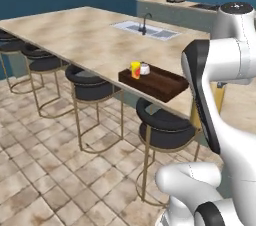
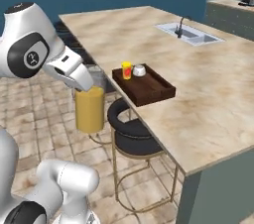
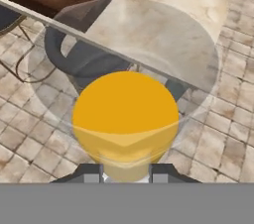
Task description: There is a tray on the dining counter. Grab the cup, mug, and pitcher and place them on the tray. The pitcher may be placed next to the tray if it cannot fit the tray.
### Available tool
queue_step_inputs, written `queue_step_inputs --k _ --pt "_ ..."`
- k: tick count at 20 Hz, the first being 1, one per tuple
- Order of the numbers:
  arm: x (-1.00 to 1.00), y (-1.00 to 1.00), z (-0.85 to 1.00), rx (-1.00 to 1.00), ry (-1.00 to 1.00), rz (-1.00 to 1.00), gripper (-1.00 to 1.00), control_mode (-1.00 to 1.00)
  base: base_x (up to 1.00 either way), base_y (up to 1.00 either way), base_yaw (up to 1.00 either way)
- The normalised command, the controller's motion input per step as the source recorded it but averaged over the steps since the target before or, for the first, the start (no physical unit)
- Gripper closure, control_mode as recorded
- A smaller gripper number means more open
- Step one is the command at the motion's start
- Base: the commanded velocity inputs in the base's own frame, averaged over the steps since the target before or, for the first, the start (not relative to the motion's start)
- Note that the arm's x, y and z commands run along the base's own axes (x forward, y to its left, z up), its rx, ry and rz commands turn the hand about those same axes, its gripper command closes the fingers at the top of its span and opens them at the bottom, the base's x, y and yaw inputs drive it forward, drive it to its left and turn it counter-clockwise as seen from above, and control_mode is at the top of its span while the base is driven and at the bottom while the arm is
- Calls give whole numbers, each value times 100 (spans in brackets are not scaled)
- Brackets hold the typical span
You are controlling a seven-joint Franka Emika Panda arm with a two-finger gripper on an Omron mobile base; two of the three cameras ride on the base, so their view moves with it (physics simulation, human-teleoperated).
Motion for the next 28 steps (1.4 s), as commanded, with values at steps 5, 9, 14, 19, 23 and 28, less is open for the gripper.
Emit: queue_step_inputs --k 5,9,14,19,23,28 --pt "0 0 0 0 0 0 100 100 31 71 -49" --pt "0 0 0 0 0 0 100 100 29 76 -49" --pt "0 0 0 0 0 0 100 100 25 78 -47" --pt "0 0 0 0 0 0 100 100 34 81 -42" --pt "0 0 0 0 0 0 100 100 53 76 -36" --pt "0 0 0 0 0 0 100 100 74 47 -31"
